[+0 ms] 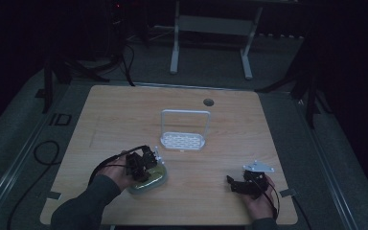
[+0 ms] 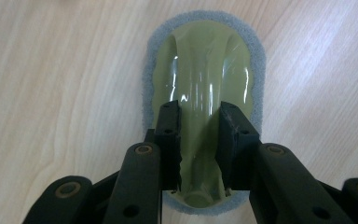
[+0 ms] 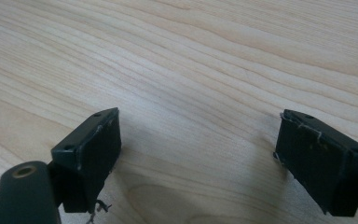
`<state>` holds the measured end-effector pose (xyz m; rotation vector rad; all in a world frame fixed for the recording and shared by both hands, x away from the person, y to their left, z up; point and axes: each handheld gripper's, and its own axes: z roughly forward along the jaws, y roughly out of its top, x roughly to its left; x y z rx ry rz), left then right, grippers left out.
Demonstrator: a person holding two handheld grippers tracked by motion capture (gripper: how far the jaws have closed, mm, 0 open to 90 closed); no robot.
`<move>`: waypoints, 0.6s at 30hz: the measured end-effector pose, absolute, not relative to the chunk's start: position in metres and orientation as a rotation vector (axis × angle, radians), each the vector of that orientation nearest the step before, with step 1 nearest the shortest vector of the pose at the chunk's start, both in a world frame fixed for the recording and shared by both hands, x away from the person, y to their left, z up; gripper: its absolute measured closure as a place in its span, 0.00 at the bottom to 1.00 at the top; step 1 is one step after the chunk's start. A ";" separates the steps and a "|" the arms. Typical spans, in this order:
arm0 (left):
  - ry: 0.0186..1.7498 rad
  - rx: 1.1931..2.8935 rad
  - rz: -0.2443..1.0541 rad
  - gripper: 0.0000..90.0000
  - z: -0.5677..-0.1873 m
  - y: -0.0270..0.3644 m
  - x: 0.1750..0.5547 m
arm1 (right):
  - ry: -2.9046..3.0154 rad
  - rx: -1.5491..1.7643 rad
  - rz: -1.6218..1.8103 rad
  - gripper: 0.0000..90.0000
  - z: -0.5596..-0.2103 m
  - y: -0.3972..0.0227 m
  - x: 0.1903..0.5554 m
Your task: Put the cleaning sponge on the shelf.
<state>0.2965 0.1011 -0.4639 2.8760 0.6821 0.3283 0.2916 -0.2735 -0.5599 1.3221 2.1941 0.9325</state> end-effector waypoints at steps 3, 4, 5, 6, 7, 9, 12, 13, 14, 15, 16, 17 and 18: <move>0.656 2.870 0.347 0.80 -0.461 0.098 0.300 | 2.194 1.322 0.932 0.15 -0.560 -0.273 0.292; 0.648 2.868 0.354 0.80 -0.461 0.097 0.300 | 2.194 1.323 0.933 0.15 -0.560 -0.273 0.292; 0.638 2.864 0.365 0.80 -0.461 0.096 0.300 | 2.194 1.322 0.932 0.15 -0.560 -0.273 0.292; 0.635 2.860 0.368 0.80 -0.461 0.095 0.301 | 2.194 1.323 0.932 0.15 -0.560 -0.273 0.292; 0.635 2.860 0.368 0.80 -0.461 0.095 0.301 | 2.194 1.323 0.932 0.15 -0.560 -0.273 0.292; 0.624 2.857 0.377 0.80 -0.461 0.093 0.304 | 2.194 1.323 0.932 0.15 -0.560 -0.273 0.292; 0.617 2.846 0.387 0.80 -0.460 0.092 0.307 | 2.194 1.323 0.933 0.15 -0.560 -0.273 0.292; 0.617 2.846 0.387 0.80 -0.460 0.092 0.307 | 2.194 1.323 0.933 0.15 -0.560 -0.273 0.292; 0.602 2.834 0.398 0.80 -0.459 0.093 0.309 | 2.194 1.323 0.933 0.15 -0.560 -0.273 0.292; 0.600 2.827 0.408 0.80 -0.458 0.093 0.310 | 2.194 1.323 0.933 0.15 -0.560 -0.273 0.292; 0.600 2.827 0.408 0.80 -0.458 0.093 0.310 | 2.194 1.323 0.933 0.15 -0.560 -0.273 0.292; 0.591 2.826 0.416 0.80 -0.457 0.093 0.312 | 2.193 1.325 0.934 0.15 -0.560 -0.273 0.292; 0.591 2.826 0.416 0.80 -0.457 0.093 0.312 | 2.192 1.325 0.934 0.15 -0.560 -0.273 0.292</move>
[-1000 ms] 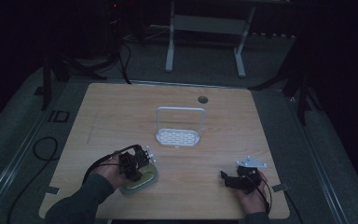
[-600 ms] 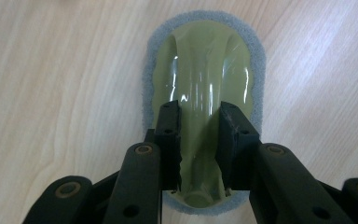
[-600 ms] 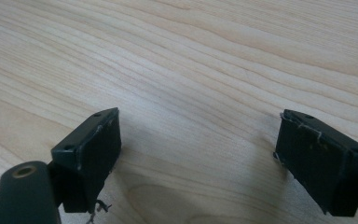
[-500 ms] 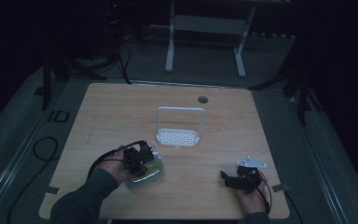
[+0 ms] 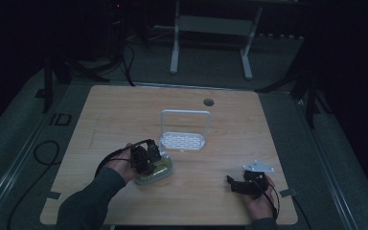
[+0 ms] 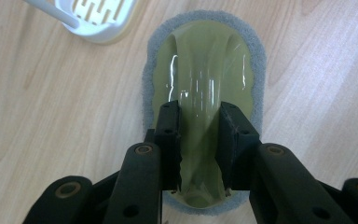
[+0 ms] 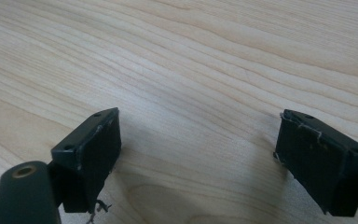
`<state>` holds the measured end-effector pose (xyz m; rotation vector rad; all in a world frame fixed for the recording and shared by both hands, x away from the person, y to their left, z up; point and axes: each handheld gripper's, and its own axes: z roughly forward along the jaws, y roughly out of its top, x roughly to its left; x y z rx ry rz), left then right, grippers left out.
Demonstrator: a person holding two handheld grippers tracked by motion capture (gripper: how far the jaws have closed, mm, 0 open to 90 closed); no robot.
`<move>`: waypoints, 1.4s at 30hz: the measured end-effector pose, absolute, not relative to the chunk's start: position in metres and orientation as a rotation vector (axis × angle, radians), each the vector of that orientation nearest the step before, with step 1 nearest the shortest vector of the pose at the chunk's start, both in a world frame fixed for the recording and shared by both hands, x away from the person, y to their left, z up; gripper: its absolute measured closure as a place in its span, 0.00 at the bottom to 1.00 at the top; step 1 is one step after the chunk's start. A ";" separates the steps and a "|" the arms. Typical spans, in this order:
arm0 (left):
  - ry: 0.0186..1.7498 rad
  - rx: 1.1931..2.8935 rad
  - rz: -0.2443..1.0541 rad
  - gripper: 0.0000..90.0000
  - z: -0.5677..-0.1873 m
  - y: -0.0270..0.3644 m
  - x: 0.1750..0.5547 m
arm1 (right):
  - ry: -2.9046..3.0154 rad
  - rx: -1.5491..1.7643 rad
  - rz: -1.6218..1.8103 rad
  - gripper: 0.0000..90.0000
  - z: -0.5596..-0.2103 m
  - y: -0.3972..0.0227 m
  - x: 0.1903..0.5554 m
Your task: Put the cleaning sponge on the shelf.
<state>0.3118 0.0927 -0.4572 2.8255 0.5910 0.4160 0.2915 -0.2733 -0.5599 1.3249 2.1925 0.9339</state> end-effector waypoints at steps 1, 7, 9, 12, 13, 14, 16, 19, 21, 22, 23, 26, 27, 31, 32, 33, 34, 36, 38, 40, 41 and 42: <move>0.590 2.821 0.427 0.80 -0.457 0.092 0.313 | 2.193 1.325 0.934 0.15 -0.560 -0.273 0.292; 0.561 2.817 0.440 0.80 -0.457 0.091 0.317 | 2.193 1.325 0.933 0.15 -0.560 -0.273 0.292; 0.557 2.813 0.447 0.80 -0.456 0.091 0.319 | 2.193 1.325 0.933 0.15 -0.560 -0.273 0.292; 0.554 2.808 0.447 0.80 -0.454 0.091 0.321 | 2.193 1.326 0.933 0.15 -0.560 -0.273 0.291; 0.541 2.801 0.454 0.80 -0.453 0.091 0.322 | 2.193 1.326 0.933 0.15 -0.560 -0.273 0.291; 0.541 2.801 0.454 0.80 -0.453 0.091 0.322 | 2.193 1.325 0.933 0.15 -0.560 -0.273 0.292; 0.528 2.797 0.451 0.80 -0.450 0.091 0.324 | 2.193 1.324 0.933 0.15 -0.560 -0.273 0.292; 0.520 2.788 0.438 0.80 -0.448 0.090 0.325 | 2.193 1.320 0.933 0.15 -0.560 -0.274 0.292; 0.505 2.787 0.433 0.80 -0.446 0.089 0.326 | 2.193 1.323 0.933 0.15 -0.560 -0.273 0.292; 0.502 2.784 0.431 0.80 -0.445 0.088 0.327 | 2.193 1.322 0.933 0.15 -0.560 -0.273 0.292; 0.492 2.786 0.433 0.80 -0.445 0.088 0.328 | 2.193 1.322 0.933 0.15 -0.560 -0.273 0.292; 0.477 2.787 0.434 0.80 -0.445 0.087 0.330 | 2.193 1.322 0.934 0.15 -0.560 -0.273 0.292; 0.453 2.787 0.440 0.80 -0.444 0.087 0.331 | 2.193 1.322 0.933 0.15 -0.560 -0.273 0.292; 0.431 2.789 0.442 0.80 -0.444 0.087 0.333 | 2.193 1.323 0.933 0.15 -0.560 -0.273 0.292; 0.427 2.791 0.446 0.80 -0.444 0.086 0.333 | 2.193 1.322 0.933 0.15 -0.560 -0.273 0.292; 0.423 2.792 0.442 0.80 -0.444 0.086 0.334 | 2.193 1.322 0.933 0.15 -0.560 -0.273 0.292; 0.417 2.792 0.443 0.80 -0.444 0.085 0.334 | 2.193 1.322 0.933 0.15 -0.560 -0.273 0.292; 0.390 2.789 0.454 0.80 -0.443 0.084 0.336 | 2.193 1.322 0.933 0.15 -0.560 -0.273 0.292; 0.386 2.785 0.454 0.80 -0.443 0.084 0.336 | 2.193 1.323 0.933 0.15 -0.560 -0.273 0.292; 0.383 2.782 0.459 0.80 -0.442 0.082 0.338 | 2.193 1.321 0.933 0.15 -0.560 -0.273 0.292; 0.383 2.782 0.459 0.80 -0.442 0.082 0.338 | 2.193 1.321 0.933 0.15 -0.560 -0.273 0.292; 0.378 2.778 0.457 0.80 -0.442 0.082 0.339 | 2.193 1.321 0.933 0.15 -0.560 -0.273 0.292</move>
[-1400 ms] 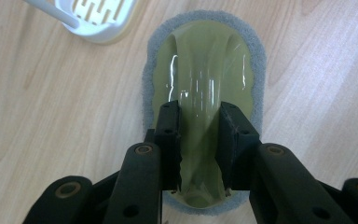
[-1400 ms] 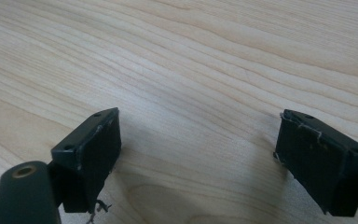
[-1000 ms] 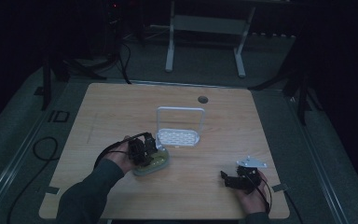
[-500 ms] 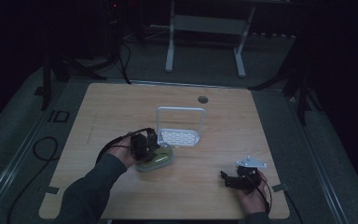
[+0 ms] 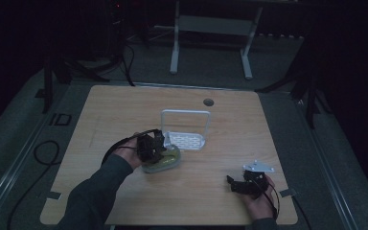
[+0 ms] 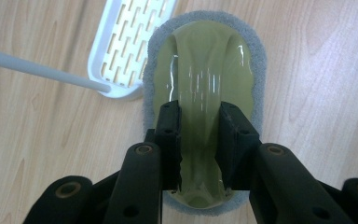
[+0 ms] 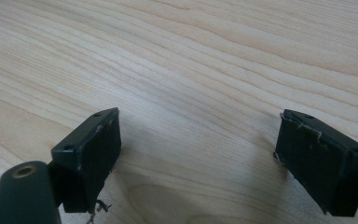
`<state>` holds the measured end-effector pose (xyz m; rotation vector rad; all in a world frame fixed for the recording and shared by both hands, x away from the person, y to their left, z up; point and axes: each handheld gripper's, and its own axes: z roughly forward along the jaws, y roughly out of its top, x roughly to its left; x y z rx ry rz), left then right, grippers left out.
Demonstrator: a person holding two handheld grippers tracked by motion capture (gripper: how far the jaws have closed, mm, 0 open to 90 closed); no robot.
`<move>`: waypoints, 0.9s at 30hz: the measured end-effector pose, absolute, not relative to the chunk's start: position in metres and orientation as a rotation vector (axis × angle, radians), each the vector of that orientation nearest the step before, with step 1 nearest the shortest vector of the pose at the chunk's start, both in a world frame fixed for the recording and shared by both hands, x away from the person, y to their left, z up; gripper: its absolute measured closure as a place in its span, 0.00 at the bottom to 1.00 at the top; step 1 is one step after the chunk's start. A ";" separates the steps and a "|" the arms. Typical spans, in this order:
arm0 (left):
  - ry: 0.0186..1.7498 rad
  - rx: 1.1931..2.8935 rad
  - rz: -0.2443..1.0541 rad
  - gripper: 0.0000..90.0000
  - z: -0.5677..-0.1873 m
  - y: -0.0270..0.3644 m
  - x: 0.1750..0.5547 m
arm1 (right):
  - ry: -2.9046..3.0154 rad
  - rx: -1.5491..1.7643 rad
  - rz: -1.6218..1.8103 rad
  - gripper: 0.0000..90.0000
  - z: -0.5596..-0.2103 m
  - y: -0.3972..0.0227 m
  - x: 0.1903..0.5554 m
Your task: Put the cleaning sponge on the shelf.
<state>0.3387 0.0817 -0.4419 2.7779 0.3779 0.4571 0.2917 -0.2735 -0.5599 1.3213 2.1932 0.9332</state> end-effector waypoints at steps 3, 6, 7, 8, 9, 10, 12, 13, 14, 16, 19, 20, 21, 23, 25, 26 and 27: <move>0.356 2.777 0.464 0.80 -0.441 0.081 0.340 | 2.194 1.321 0.933 0.15 -0.560 -0.273 0.292; 0.343 2.771 0.472 0.80 -0.440 0.080 0.340 | 2.194 1.321 0.933 0.15 -0.560 -0.273 0.292; 0.329 2.768 0.480 0.80 -0.439 0.078 0.341 | 2.194 1.321 0.934 0.15 -0.560 -0.273 0.292; 0.319 2.765 0.483 0.80 -0.438 0.078 0.341 | 2.194 1.321 0.933 0.15 -0.560 -0.273 0.292; 0.313 2.766 0.482 0.80 -0.438 0.077 0.341 | 2.194 1.321 0.933 0.15 -0.560 -0.274 0.292; 0.313 2.766 0.482 0.80 -0.438 0.077 0.341 | 2.194 1.321 0.933 0.15 -0.560 -0.274 0.292; 0.296 2.768 0.488 0.80 -0.437 0.075 0.342 | 2.194 1.322 0.933 0.15 -0.560 -0.273 0.292; 0.293 2.771 0.492 0.80 -0.437 0.074 0.342 | 2.195 1.320 0.932 0.15 -0.560 -0.274 0.292; 0.282 2.774 0.496 0.80 -0.437 0.074 0.343 | 2.195 1.320 0.932 0.15 -0.560 -0.274 0.292; 0.268 2.776 0.501 0.80 -0.436 0.074 0.344 | 2.196 1.320 0.932 0.15 -0.560 -0.274 0.292; 0.265 2.765 0.503 0.80 -0.436 0.074 0.345 | 2.194 1.321 0.933 0.15 -0.560 -0.274 0.292; 0.261 2.764 0.500 0.80 -0.435 0.074 0.346 | 2.194 1.321 0.933 0.15 -0.560 -0.273 0.292; 0.257 2.760 0.495 0.80 -0.435 0.074 0.346 | 2.194 1.320 0.933 0.15 -0.560 -0.274 0.292; 0.249 2.761 0.499 0.80 -0.435 0.073 0.347 | 2.194 1.321 0.933 0.15 -0.560 -0.274 0.292; 0.242 2.762 0.500 0.80 -0.434 0.072 0.348 | 2.194 1.321 0.933 0.15 -0.560 -0.273 0.292; 0.238 2.760 0.501 0.80 -0.434 0.072 0.348 | 2.194 1.321 0.933 0.15 -0.560 -0.273 0.292; 0.237 2.756 0.504 0.80 -0.433 0.071 0.349 | 2.194 1.322 0.933 0.15 -0.560 -0.273 0.292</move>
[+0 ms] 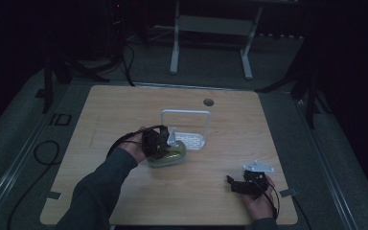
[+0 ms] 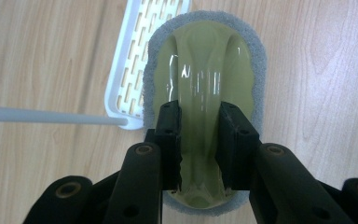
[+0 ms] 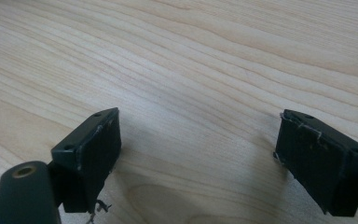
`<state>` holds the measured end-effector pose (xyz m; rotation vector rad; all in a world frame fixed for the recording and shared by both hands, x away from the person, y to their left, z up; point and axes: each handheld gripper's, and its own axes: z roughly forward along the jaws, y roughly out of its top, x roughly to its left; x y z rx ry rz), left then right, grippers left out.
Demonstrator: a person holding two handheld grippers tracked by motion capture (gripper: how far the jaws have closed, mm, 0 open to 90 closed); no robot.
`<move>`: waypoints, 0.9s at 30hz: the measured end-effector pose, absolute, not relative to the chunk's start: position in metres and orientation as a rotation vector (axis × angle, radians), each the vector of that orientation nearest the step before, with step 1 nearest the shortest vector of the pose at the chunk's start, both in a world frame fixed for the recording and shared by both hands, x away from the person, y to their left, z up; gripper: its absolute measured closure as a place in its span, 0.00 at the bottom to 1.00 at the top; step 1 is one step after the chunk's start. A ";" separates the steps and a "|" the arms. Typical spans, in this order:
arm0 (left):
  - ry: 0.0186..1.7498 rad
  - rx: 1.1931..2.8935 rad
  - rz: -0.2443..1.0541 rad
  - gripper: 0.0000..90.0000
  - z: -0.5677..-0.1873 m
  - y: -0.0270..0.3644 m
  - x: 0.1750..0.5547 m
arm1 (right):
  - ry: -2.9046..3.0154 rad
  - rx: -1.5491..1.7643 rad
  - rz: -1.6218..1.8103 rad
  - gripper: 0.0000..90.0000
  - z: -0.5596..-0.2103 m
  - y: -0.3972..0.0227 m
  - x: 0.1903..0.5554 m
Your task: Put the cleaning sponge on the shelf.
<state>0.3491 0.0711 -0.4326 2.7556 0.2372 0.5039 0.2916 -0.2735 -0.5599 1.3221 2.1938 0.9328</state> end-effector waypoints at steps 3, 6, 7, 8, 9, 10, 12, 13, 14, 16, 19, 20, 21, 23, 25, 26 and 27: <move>0.216 2.764 0.510 0.80 -0.431 0.070 0.349 | 2.194 1.322 0.933 0.15 -0.560 -0.273 0.292; 0.213 2.757 0.514 0.80 -0.430 0.069 0.349 | 2.194 1.323 0.933 0.15 -0.560 -0.273 0.292; 0.203 2.760 0.519 0.80 -0.430 0.069 0.350 | 2.194 1.321 0.933 0.15 -0.560 -0.274 0.292; 0.198 2.760 0.521 0.80 -0.430 0.069 0.350 | 2.194 1.322 0.933 0.15 -0.560 -0.273 0.292; 0.196 2.761 0.519 0.80 -0.429 0.068 0.350 | 2.194 1.322 0.933 0.15 -0.560 -0.273 0.292; 0.187 2.763 0.519 0.80 -0.428 0.068 0.351 | 2.193 1.321 0.933 0.15 -0.560 -0.273 0.292; 0.187 2.756 0.521 0.80 -0.428 0.068 0.351 | 2.193 1.322 0.933 0.15 -0.560 -0.273 0.292; 0.186 2.757 0.521 0.80 -0.427 0.068 0.351 | 2.193 1.322 0.933 0.15 -0.560 -0.273 0.292; 0.184 2.757 0.524 0.80 -0.427 0.068 0.351 | 2.193 1.323 0.933 0.15 -0.560 -0.273 0.292; 0.185 2.755 0.525 0.80 -0.427 0.068 0.352 | 2.193 1.323 0.933 0.15 -0.560 -0.273 0.292; 0.181 2.756 0.525 0.80 -0.427 0.068 0.353 | 2.193 1.322 0.933 0.15 -0.560 -0.273 0.292; 0.178 2.756 0.527 0.80 -0.427 0.068 0.353 | 2.193 1.321 0.934 0.15 -0.560 -0.273 0.292; 0.181 2.754 0.525 0.80 -0.427 0.068 0.353 | 2.193 1.322 0.934 0.15 -0.560 -0.273 0.292; 0.179 2.754 0.527 0.80 -0.427 0.067 0.354 | 2.193 1.321 0.933 0.15 -0.560 -0.273 0.292; 0.171 2.757 0.530 0.80 -0.426 0.066 0.355 | 2.193 1.322 0.933 0.15 -0.560 -0.273 0.292; 0.169 2.754 0.529 0.80 -0.426 0.066 0.356 | 2.193 1.322 0.933 0.15 -0.560 -0.273 0.292; 0.163 2.751 0.532 0.80 -0.426 0.065 0.355 | 2.193 1.322 0.933 0.15 -0.560 -0.273 0.292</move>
